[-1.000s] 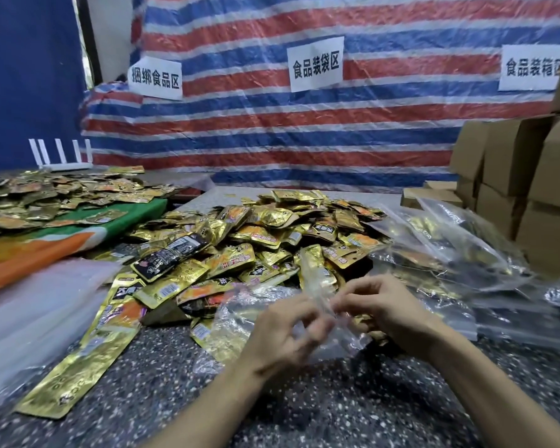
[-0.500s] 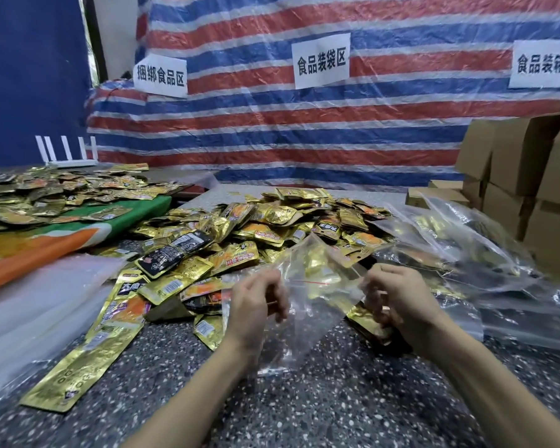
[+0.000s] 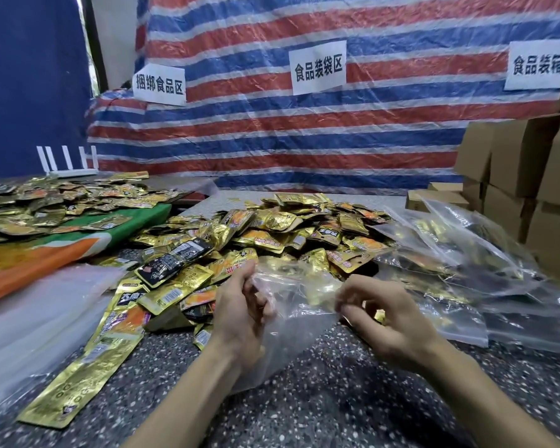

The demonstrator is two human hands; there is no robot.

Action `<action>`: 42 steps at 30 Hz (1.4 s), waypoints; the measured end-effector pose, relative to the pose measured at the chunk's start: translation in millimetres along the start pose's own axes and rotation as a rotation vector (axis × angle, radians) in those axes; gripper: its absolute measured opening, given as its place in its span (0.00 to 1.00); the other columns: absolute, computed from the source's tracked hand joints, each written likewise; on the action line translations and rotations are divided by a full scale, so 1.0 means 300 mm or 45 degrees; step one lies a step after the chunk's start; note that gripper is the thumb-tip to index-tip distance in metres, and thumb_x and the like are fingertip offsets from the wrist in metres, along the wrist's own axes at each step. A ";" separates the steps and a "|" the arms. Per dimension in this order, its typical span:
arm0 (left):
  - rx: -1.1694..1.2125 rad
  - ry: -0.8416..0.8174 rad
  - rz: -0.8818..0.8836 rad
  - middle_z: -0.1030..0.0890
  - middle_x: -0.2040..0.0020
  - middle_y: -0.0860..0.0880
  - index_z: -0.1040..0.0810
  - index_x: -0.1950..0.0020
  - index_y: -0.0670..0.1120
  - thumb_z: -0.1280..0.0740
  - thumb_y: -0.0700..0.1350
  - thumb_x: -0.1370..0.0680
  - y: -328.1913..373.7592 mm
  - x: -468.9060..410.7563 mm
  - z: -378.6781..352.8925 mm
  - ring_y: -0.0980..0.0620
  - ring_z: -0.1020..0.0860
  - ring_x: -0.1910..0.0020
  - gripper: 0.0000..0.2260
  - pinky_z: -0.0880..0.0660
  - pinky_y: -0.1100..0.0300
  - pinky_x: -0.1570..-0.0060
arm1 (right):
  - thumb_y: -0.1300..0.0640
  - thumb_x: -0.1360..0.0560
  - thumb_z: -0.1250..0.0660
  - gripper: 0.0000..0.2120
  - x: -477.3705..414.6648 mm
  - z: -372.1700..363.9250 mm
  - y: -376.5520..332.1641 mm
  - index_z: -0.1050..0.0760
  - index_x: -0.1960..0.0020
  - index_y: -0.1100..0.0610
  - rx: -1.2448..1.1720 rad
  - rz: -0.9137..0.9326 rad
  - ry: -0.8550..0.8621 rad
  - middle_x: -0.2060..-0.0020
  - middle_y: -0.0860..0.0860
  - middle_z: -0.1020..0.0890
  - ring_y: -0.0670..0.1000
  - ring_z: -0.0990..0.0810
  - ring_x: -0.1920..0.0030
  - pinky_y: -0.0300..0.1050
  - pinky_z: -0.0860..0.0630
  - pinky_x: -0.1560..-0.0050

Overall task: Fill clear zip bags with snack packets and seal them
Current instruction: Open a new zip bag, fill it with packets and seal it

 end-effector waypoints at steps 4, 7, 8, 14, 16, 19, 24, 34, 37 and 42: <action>-0.329 0.022 -0.307 0.24 0.71 0.48 0.26 0.66 0.47 0.35 0.55 0.20 0.092 -0.058 0.015 0.50 0.28 0.76 0.17 0.31 0.62 0.76 | 0.54 0.27 0.42 0.05 0.003 0.058 0.005 0.29 0.60 0.48 -0.010 0.026 0.209 0.66 0.44 0.26 0.47 0.28 0.67 0.44 0.31 0.68; -0.909 0.290 -0.530 0.18 0.57 0.49 0.22 0.54 0.46 0.34 0.44 0.20 0.183 -0.172 0.076 0.49 0.21 0.61 0.04 0.25 0.61 0.63 | 0.55 0.28 0.43 0.04 0.000 0.086 0.008 0.32 0.61 0.49 0.002 0.046 0.250 0.68 0.42 0.29 0.45 0.31 0.67 0.40 0.35 0.67; -1.130 0.334 -0.538 0.18 0.51 0.48 0.21 0.49 0.47 0.33 0.40 0.21 0.200 -0.216 0.081 0.50 0.21 0.57 0.04 0.25 0.61 0.59 | 0.55 0.28 0.43 0.04 -0.001 0.089 0.009 0.32 0.61 0.50 -0.008 0.050 0.251 0.68 0.42 0.29 0.46 0.31 0.67 0.40 0.36 0.67; -1.975 0.237 -0.027 0.35 0.23 0.47 0.43 0.20 0.54 0.35 0.40 0.27 0.021 -0.392 0.208 0.43 0.40 0.24 0.37 0.49 0.43 0.25 | 0.57 0.29 0.44 0.04 0.005 0.072 -0.001 0.33 0.62 0.49 -0.012 0.085 0.217 0.68 0.44 0.29 0.49 0.31 0.67 0.44 0.35 0.68; -1.997 0.239 -0.097 0.32 0.25 0.48 0.44 0.20 0.55 0.34 0.41 0.30 0.001 -0.403 0.215 0.44 0.39 0.26 0.40 0.49 0.41 0.25 | 0.57 0.29 0.43 0.05 0.004 0.074 -0.001 0.33 0.62 0.49 -0.008 0.088 0.227 0.68 0.44 0.29 0.50 0.31 0.67 0.48 0.34 0.68; -2.019 0.327 -0.163 0.30 0.31 0.47 0.37 0.23 0.54 0.30 0.43 0.32 0.032 -0.407 0.214 0.45 0.36 0.30 0.38 0.43 0.41 0.28 | 0.57 0.28 0.43 0.05 0.001 0.079 0.001 0.32 0.61 0.49 -0.004 0.077 0.241 0.68 0.44 0.29 0.49 0.29 0.67 0.44 0.33 0.67; -1.899 0.371 -0.329 0.25 0.39 0.47 0.25 0.33 0.52 0.23 0.52 0.34 0.110 -0.348 0.199 0.45 0.32 0.36 0.30 0.35 0.45 0.34 | 0.56 0.27 0.42 0.05 0.004 0.064 -0.017 0.29 0.56 0.47 0.029 0.075 0.246 0.65 0.41 0.26 0.46 0.28 0.66 0.43 0.31 0.66; 0.011 0.073 -0.624 0.20 0.48 0.45 0.27 0.41 0.40 0.22 0.50 0.32 0.288 -0.153 -0.012 0.47 0.19 0.48 0.27 0.20 0.55 0.47 | 0.58 0.29 0.43 0.08 0.004 0.035 -0.040 0.25 0.60 0.56 0.066 0.102 0.150 0.65 0.46 0.23 0.49 0.24 0.63 0.50 0.28 0.63; 0.160 -0.215 -0.521 0.20 0.52 0.45 0.27 0.42 0.39 0.18 0.55 0.38 0.280 -0.127 -0.099 0.49 0.18 0.52 0.35 0.20 0.58 0.50 | 0.59 0.31 0.43 0.09 -0.001 0.018 -0.058 0.25 0.63 0.60 0.062 0.160 0.127 0.66 0.49 0.24 0.51 0.25 0.65 0.53 0.29 0.66; -0.232 -0.444 -0.511 0.22 0.57 0.48 0.26 0.51 0.44 0.25 0.51 0.34 0.240 -0.093 -0.190 0.50 0.22 0.55 0.19 0.23 0.52 0.50 | 0.61 0.29 0.41 0.07 0.006 0.028 -0.067 0.25 0.62 0.60 0.032 0.176 0.222 0.64 0.49 0.25 0.51 0.25 0.61 0.50 0.29 0.63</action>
Point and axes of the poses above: each hand's wrist, its own x-axis away from the middle knuckle, its own z-axis out of the back of the hand, y = z × x, the point moved 9 cm from there along -x, towards the middle knuckle
